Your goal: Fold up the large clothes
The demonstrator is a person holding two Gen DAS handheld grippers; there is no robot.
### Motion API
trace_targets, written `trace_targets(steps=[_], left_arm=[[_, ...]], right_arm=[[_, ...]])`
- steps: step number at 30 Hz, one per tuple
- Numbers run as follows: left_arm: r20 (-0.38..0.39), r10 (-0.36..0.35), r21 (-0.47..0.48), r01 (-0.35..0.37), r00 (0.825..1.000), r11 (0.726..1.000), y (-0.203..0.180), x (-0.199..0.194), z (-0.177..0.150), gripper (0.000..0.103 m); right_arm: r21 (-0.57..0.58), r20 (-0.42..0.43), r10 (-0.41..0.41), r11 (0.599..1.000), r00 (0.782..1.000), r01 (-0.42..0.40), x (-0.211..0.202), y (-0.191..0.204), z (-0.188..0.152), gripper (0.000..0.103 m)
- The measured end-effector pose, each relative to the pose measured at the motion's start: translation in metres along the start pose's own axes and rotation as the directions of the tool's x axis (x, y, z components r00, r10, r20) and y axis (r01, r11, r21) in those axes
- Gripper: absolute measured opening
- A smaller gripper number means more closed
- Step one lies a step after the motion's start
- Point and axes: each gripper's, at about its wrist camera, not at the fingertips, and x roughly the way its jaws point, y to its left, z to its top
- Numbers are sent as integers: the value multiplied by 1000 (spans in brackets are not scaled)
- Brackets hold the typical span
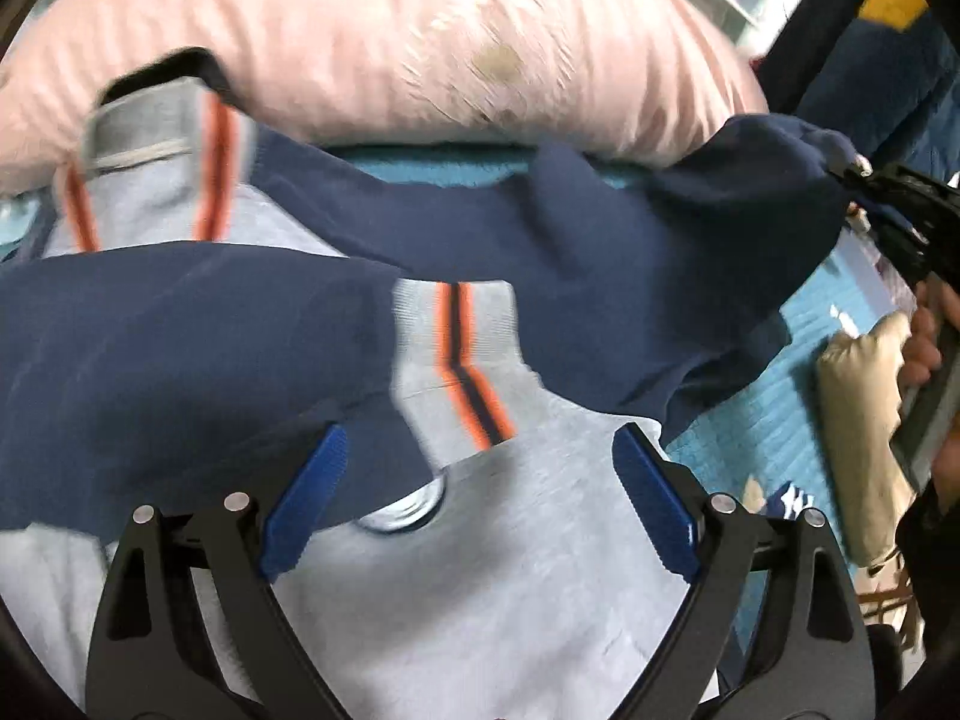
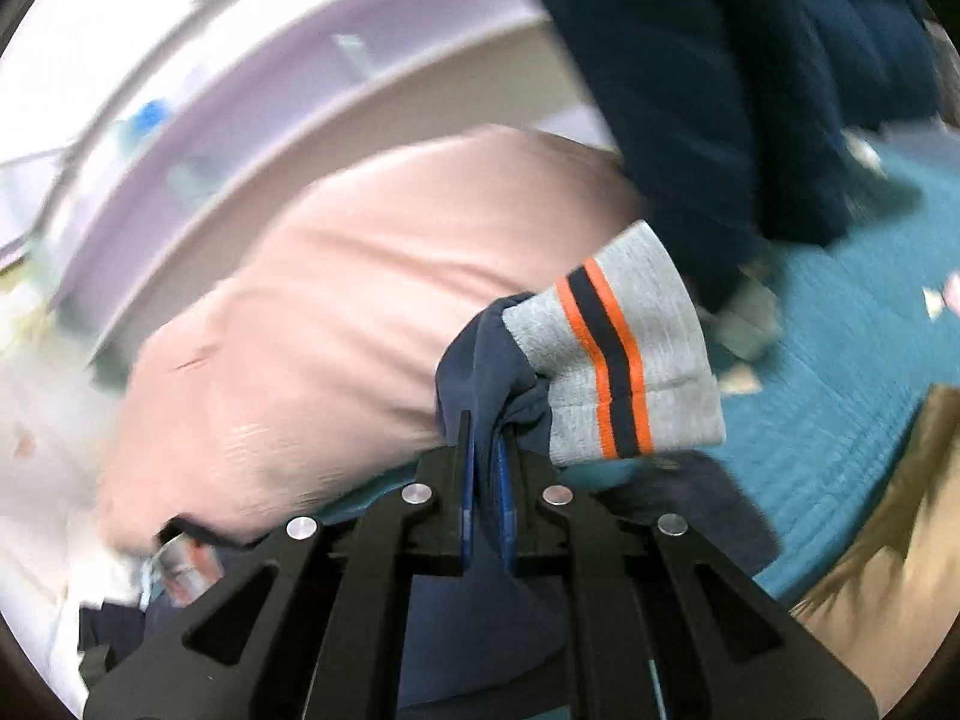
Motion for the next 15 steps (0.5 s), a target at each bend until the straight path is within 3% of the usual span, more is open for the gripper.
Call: trace_targets(steps=[3, 7, 15], left_arm=[[31, 10, -58, -8, 999, 998, 26, -26, -2, 90], [48, 89, -145, -82, 995, 986, 77, -56, -11, 90], [30, 221, -334, -198, 975, 921, 194, -103, -26, 90]], right_arm=[[-92, 16, 58, 994, 998, -56, -18, 56, -8, 6], [-170, -19, 119, 978, 993, -120, -21, 128, -28, 6], [-222, -171, 148, 957, 974, -185, 4, 248, -96, 6]])
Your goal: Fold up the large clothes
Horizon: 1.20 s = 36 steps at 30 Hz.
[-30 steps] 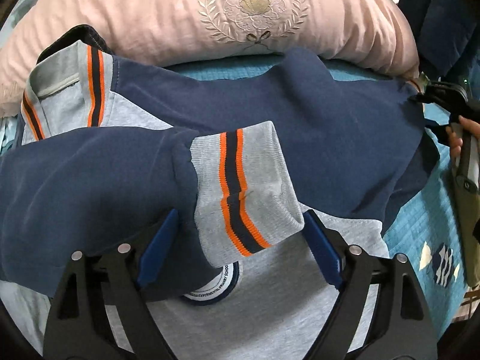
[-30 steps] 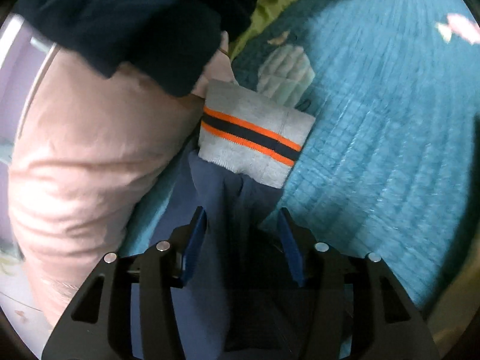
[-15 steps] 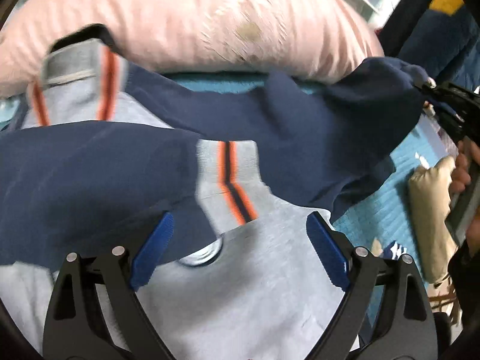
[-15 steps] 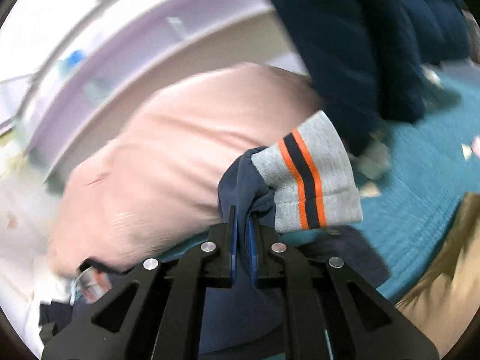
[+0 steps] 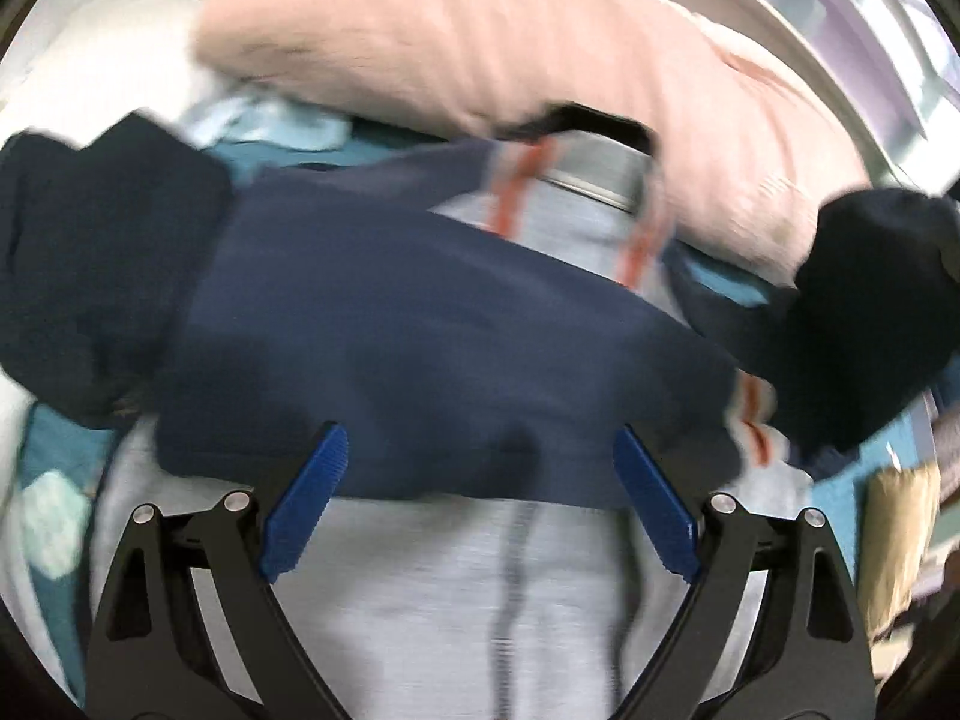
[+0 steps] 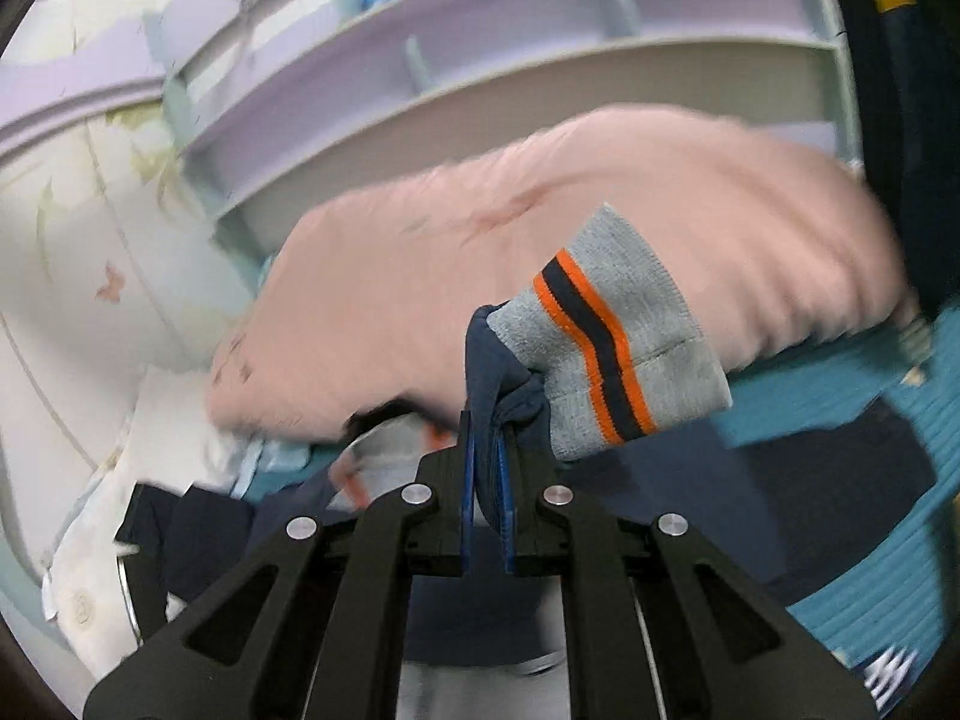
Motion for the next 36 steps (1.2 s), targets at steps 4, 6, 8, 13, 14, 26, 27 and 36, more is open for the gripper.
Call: trace_targets(steps=[4, 6, 8, 13, 14, 26, 27, 36], left_arm=[[5, 31, -29, -31, 999, 999, 38, -7, 9, 90], [14, 47, -22, -47, 999, 999, 51, -10, 10, 90], [15, 54, -20, -54, 998, 998, 58, -10, 11, 90], [8, 64, -51, -63, 998, 997, 79, -6, 12, 90], [6, 67, -54, -67, 998, 996, 81, -6, 12, 90], [-4, 85, -170, -84, 996, 982, 104, -9, 7, 90], [11, 89, -179, -86, 996, 980, 103, -14, 8, 90], [193, 88, -226, -43, 977, 973, 83, -62, 24, 90]], right_arm=[[-18, -84, 43, 999, 996, -44, 35, 58, -31, 6], [-42, -115, 58, 997, 992, -64, 46, 89, -47, 6], [-67, -152, 62, 995, 986, -73, 65, 112, -60, 7], [-124, -223, 46, 989, 974, -75, 102, 144, -91, 10], [-158, -256, 30, 985, 966, -72, 112, 150, -99, 10], [-163, -297, 89, 976, 951, -142, 101, 134, -117, 57], [-147, -285, 107, 977, 953, -153, 94, 128, -114, 59], [-64, -252, 100, 991, 963, -120, 69, 47, -93, 64]])
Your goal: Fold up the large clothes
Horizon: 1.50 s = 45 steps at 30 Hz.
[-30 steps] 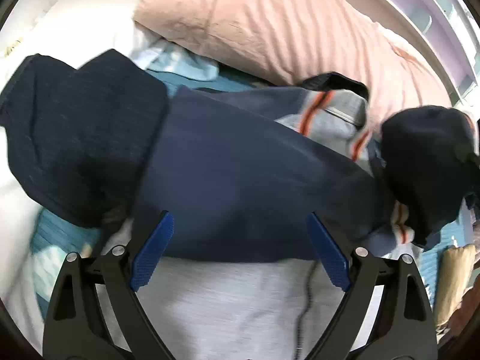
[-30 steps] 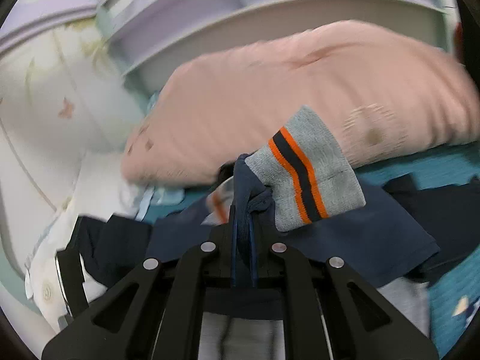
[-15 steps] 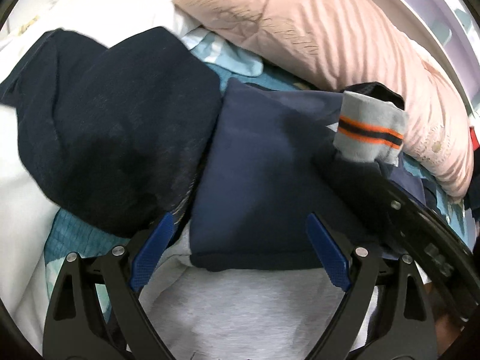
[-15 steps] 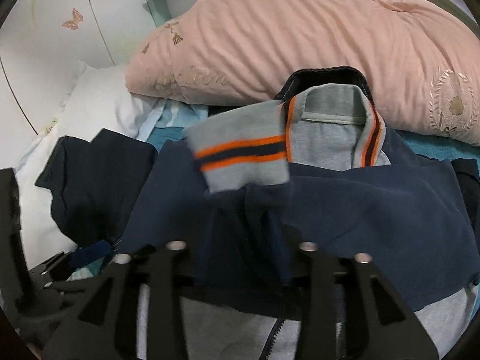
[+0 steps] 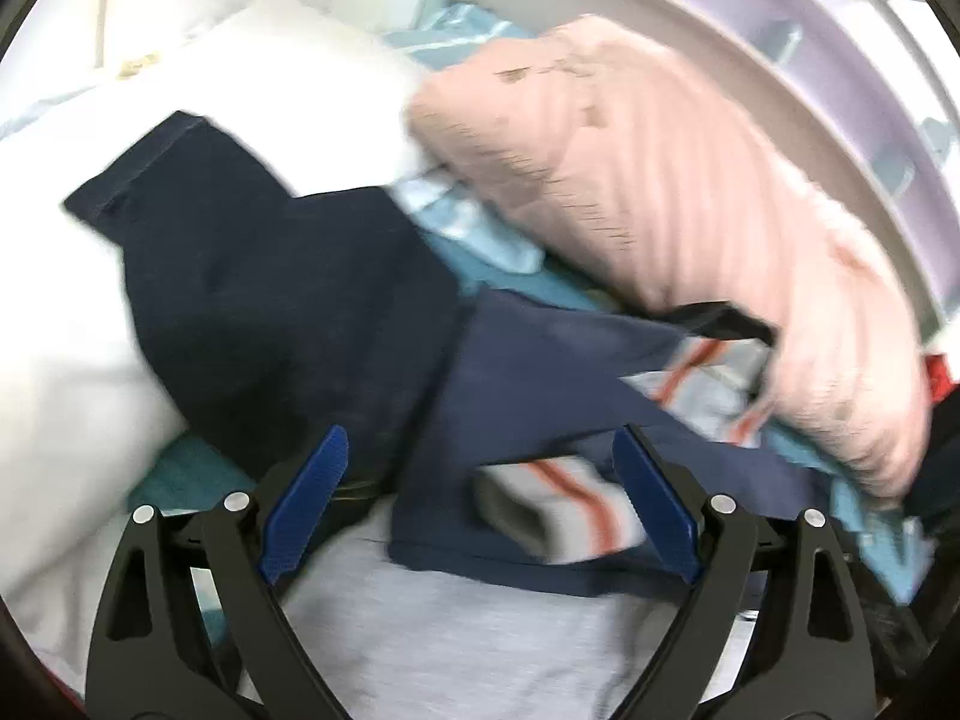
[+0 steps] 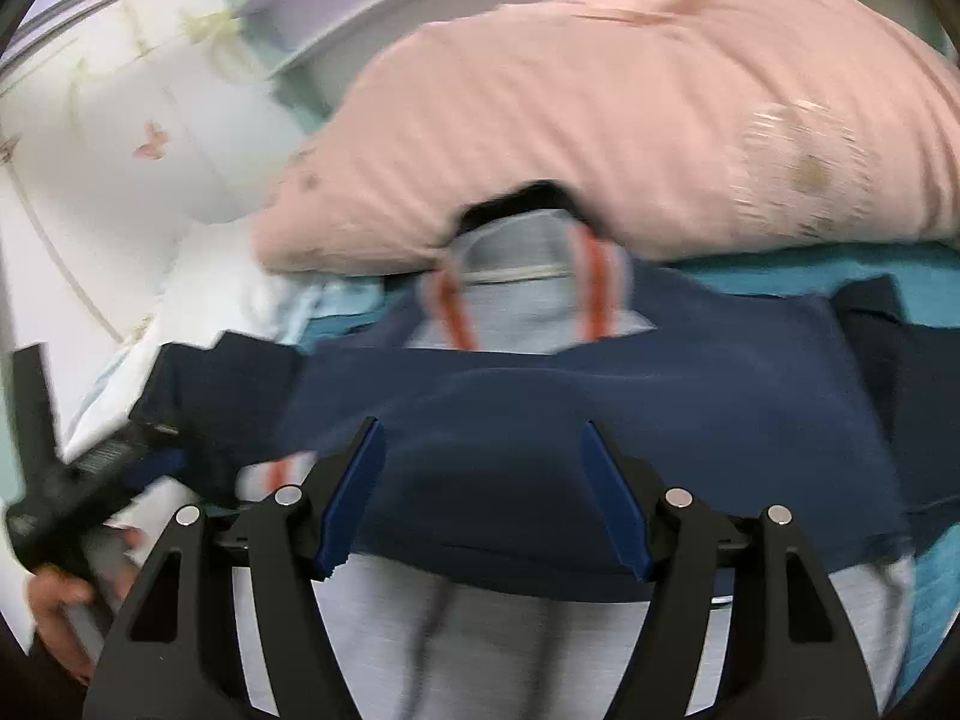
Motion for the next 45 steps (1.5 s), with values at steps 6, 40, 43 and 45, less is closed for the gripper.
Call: trace_targets(steps=[6, 40, 43, 45], left_arm=[[-181, -262, 2, 266, 948, 964, -41, 24, -12, 90], [-263, 6, 136, 31, 965, 990, -8, 92, 45, 91], [-265, -21, 111, 52, 964, 992, 0, 105, 58, 91], [-263, -27, 97, 55, 964, 994, 4, 118, 69, 91]], right_arm=[[75, -52, -71, 994, 996, 75, -2, -77, 1, 59], [150, -265, -50, 984, 963, 93, 20, -175, 5, 13], [135, -230, -56, 987, 972, 89, 15, -175, 18, 19], [127, -222, -59, 988, 973, 89, 14, -176, 23, 19]])
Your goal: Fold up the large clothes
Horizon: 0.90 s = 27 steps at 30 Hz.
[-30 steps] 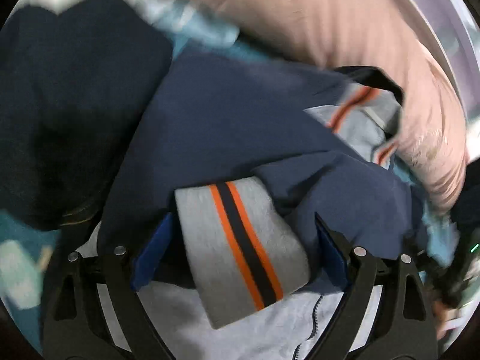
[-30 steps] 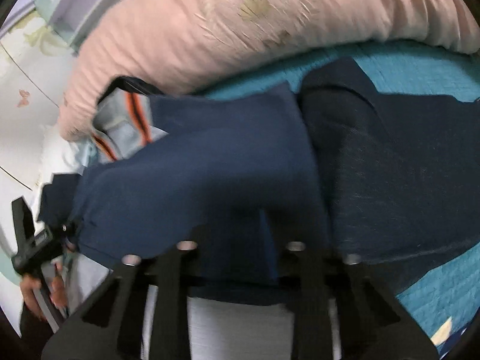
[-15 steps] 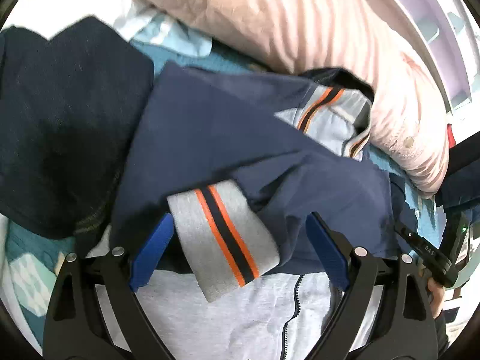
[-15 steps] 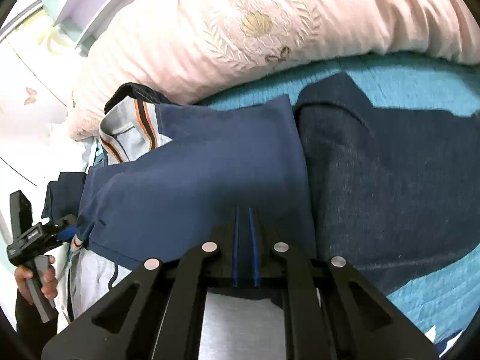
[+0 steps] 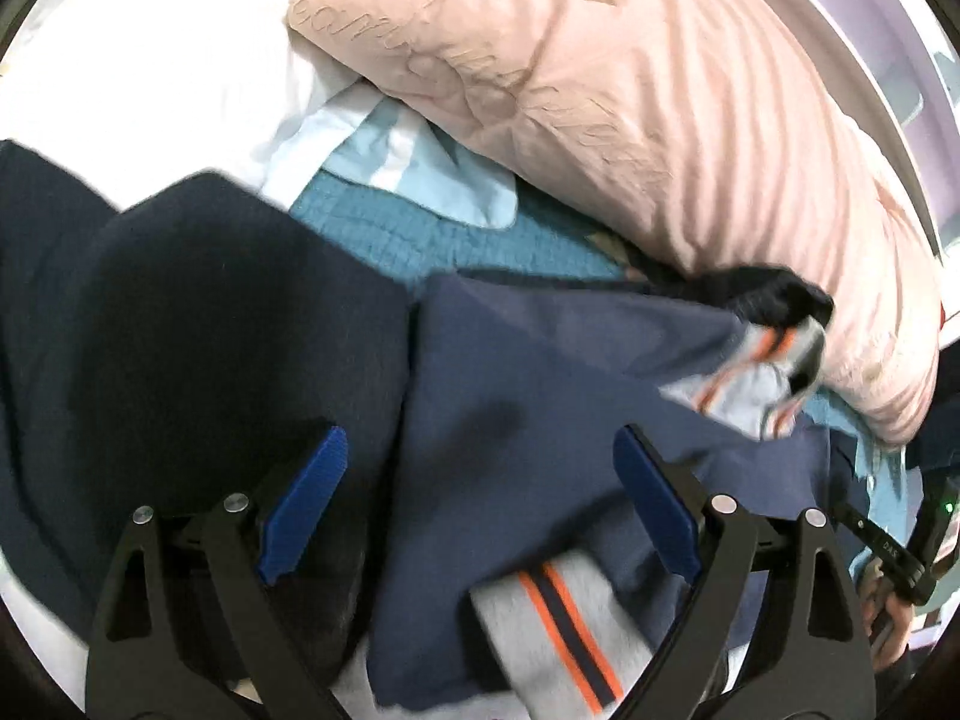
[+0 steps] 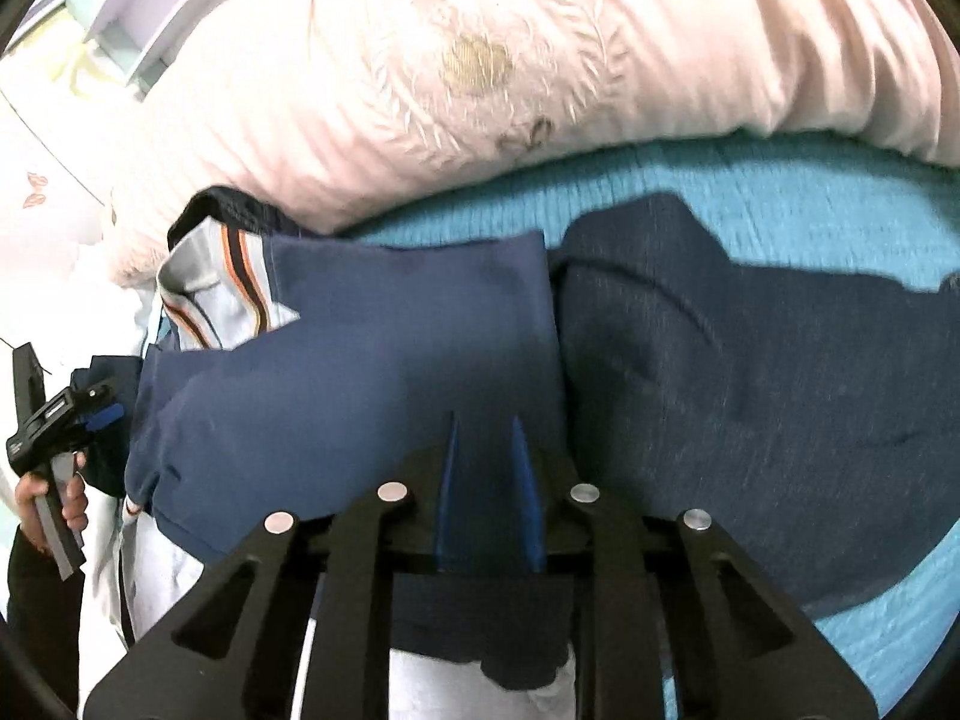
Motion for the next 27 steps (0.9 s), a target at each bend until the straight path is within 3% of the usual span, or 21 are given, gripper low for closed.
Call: trace_targets(steps=[5, 9, 13, 19, 22, 27], left_arm=[[1, 22, -57, -22, 1000, 998, 12, 20, 30, 91], [-66, -16, -142, 6, 998, 990, 29, 41, 43, 91], [-76, -39, -143, 28, 996, 989, 33, 45, 45, 90], [-34, -122, -137, 116, 992, 984, 29, 26, 47, 84], [8, -116, -102, 117, 993, 988, 24, 13, 50, 79], [-46, -137, -88, 133, 989, 987, 18, 19, 52, 74]], right_arm=[[-16, 4, 13, 1000, 1000, -13, 2, -1, 15, 21], [9, 4, 22, 1000, 1000, -22, 9, -4, 24, 27], [18, -1, 14, 1000, 1000, -14, 16, -9, 32, 31], [14, -4, 12, 1000, 1000, -12, 20, -11, 39, 32], [13, -6, 21, 1000, 1000, -21, 19, -12, 41, 33], [15, -9, 21, 1000, 1000, -20, 18, -15, 41, 33]])
